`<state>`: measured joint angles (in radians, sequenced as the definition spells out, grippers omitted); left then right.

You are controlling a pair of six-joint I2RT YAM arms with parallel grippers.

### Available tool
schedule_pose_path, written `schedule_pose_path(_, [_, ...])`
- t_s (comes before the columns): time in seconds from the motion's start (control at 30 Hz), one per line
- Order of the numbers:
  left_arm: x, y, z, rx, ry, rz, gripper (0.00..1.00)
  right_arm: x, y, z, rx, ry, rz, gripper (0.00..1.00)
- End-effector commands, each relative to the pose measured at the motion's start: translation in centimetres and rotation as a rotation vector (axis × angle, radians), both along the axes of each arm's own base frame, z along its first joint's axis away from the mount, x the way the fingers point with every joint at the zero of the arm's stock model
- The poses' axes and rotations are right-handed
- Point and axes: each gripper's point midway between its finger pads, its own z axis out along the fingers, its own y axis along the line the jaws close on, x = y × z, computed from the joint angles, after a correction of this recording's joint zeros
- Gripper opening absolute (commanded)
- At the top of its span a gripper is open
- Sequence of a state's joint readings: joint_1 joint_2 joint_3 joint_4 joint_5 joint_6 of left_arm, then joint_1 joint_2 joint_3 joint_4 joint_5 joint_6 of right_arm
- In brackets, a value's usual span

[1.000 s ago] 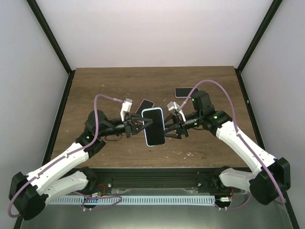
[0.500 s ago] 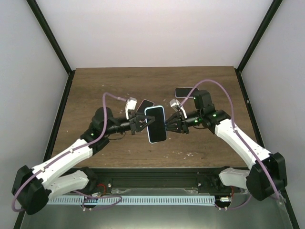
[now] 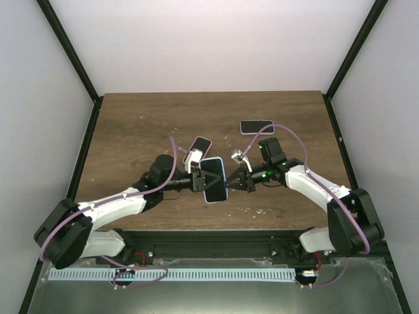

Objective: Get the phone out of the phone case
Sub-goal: Remove the phone case from the phone.

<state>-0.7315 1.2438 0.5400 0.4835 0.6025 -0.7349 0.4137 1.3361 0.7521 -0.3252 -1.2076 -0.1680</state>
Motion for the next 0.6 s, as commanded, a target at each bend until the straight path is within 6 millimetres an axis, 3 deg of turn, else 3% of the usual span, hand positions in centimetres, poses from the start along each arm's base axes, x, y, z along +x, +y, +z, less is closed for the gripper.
schedule_pose_path(0.0, [0.5,-0.6,-1.1,0.012,0.017,0.001,0.4,1.3,1.0,1.7,0.082,-0.108,0.047,0.01])
schedule_pose_path(0.2, [1.7,-0.4,-0.1,-0.02,0.001,0.02,0.48,1.4,0.8,1.0,0.067,-0.09,0.04,0.01])
schedule_pose_path(0.4, [1.9,2.0,1.0,-0.022,-0.052,0.083,0.59,1.4,0.6,1.1,0.068,-0.095,0.036,0.01])
schedule_pose_path(0.57, [2.1,3.0,1.5,-0.019,-0.073,0.102,0.57,1.3,0.7,1.2,0.076,-0.083,0.044,0.01])
